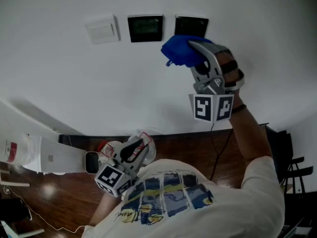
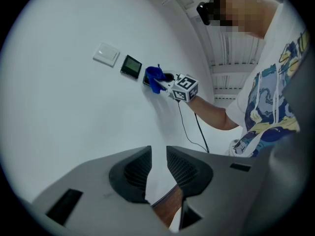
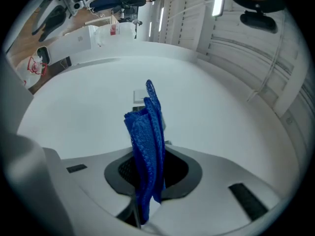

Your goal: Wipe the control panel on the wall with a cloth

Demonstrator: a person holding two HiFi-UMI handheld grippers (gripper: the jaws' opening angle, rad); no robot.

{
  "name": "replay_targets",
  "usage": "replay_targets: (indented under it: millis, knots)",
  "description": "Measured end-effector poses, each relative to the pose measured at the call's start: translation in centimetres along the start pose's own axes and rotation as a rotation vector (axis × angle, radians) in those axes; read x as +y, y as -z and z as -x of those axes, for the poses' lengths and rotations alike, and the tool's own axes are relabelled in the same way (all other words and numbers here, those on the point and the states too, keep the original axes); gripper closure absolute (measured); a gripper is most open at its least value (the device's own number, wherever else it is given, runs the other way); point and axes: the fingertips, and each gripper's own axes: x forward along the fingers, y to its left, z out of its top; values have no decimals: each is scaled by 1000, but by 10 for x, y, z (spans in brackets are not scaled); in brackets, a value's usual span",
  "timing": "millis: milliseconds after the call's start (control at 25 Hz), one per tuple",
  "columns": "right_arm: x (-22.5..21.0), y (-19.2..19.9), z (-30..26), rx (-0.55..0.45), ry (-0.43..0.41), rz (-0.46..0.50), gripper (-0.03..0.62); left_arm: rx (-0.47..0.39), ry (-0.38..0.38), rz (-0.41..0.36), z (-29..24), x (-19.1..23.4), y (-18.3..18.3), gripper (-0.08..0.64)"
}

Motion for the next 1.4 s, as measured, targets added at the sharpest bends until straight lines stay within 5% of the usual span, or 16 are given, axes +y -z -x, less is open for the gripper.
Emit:
replay_targets:
  millis: [280,960,1240,1400]
  knots:
    - [-43,16,-26,56,63,48,508,-3,12,-10,0,-4,-1,488]
    - [71,34,-15,88,-81,14,506,11,35,3,6,7,-2,488]
    - [73,35,-14,120,-77,-52,506,23,39,10,23,23,1,488]
    - [65,25,3,150,-63,-169,506,30,51,-2,34,34,6,488]
